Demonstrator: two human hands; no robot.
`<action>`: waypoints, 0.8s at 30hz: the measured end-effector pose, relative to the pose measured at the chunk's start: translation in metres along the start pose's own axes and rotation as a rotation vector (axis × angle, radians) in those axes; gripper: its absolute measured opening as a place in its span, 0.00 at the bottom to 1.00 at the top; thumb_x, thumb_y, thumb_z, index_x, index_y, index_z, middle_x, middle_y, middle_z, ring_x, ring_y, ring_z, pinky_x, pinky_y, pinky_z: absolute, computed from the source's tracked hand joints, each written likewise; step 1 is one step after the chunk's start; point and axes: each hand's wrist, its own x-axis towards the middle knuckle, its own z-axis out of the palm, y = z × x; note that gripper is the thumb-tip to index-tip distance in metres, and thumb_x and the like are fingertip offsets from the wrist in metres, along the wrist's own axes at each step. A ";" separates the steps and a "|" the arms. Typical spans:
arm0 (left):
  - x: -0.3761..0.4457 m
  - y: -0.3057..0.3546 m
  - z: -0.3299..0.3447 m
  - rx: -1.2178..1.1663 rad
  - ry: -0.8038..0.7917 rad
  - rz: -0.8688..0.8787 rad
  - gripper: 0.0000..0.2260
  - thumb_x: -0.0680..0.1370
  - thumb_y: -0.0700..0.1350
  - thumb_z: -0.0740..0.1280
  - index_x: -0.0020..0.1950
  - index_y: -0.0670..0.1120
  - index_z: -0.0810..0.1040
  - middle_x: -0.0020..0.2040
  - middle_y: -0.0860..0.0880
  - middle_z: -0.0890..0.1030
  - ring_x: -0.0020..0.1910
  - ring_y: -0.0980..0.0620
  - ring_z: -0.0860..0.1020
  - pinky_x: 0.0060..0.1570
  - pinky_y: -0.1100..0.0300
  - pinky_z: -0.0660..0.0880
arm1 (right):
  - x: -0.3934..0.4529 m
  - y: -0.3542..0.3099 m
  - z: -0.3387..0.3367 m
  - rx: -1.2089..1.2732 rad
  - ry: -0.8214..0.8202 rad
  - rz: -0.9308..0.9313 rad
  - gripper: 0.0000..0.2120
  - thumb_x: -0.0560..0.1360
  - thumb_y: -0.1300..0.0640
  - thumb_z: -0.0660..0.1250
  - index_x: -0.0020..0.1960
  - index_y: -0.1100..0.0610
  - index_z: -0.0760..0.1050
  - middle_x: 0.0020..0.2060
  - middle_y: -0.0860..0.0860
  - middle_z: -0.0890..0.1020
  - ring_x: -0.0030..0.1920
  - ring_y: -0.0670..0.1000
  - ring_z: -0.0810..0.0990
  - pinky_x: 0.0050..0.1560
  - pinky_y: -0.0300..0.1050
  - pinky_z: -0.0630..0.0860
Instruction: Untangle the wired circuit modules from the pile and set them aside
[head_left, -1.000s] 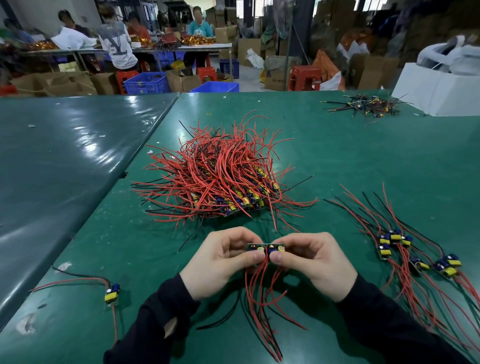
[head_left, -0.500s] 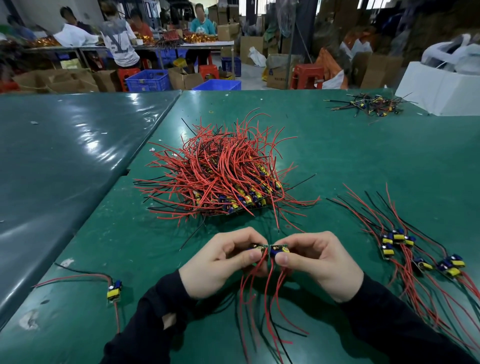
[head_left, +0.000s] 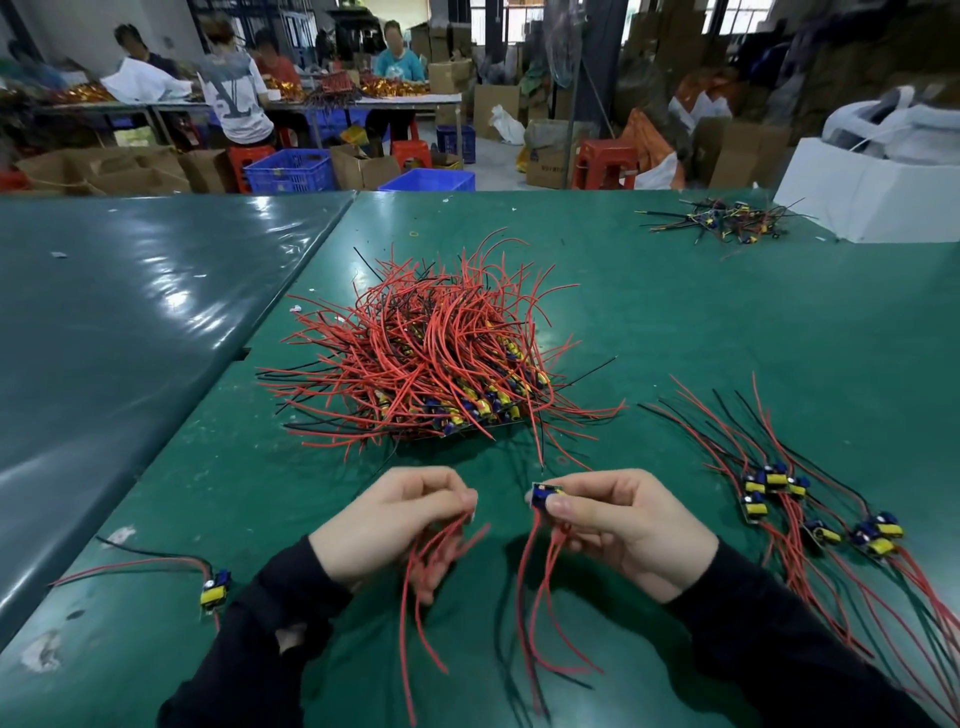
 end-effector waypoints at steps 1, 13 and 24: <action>0.002 -0.002 0.000 0.157 0.044 -0.013 0.08 0.77 0.41 0.67 0.39 0.42 0.73 0.26 0.48 0.74 0.20 0.53 0.72 0.22 0.63 0.70 | 0.001 0.001 0.000 0.009 0.015 0.003 0.08 0.62 0.62 0.75 0.41 0.61 0.85 0.33 0.54 0.84 0.29 0.46 0.79 0.29 0.34 0.74; 0.000 0.002 -0.001 0.612 0.367 0.338 0.05 0.74 0.52 0.70 0.45 0.53 0.83 0.44 0.58 0.84 0.45 0.62 0.80 0.50 0.61 0.75 | 0.005 0.000 0.003 0.171 0.197 -0.055 0.14 0.57 0.66 0.72 0.43 0.62 0.79 0.33 0.55 0.84 0.30 0.49 0.82 0.29 0.36 0.77; -0.001 0.004 0.038 0.033 0.144 0.264 0.06 0.70 0.39 0.70 0.43 0.38 0.78 0.28 0.46 0.78 0.25 0.52 0.77 0.29 0.63 0.74 | 0.002 0.005 0.009 -0.049 0.135 -0.162 0.13 0.58 0.57 0.75 0.42 0.56 0.83 0.33 0.51 0.82 0.29 0.44 0.76 0.28 0.33 0.69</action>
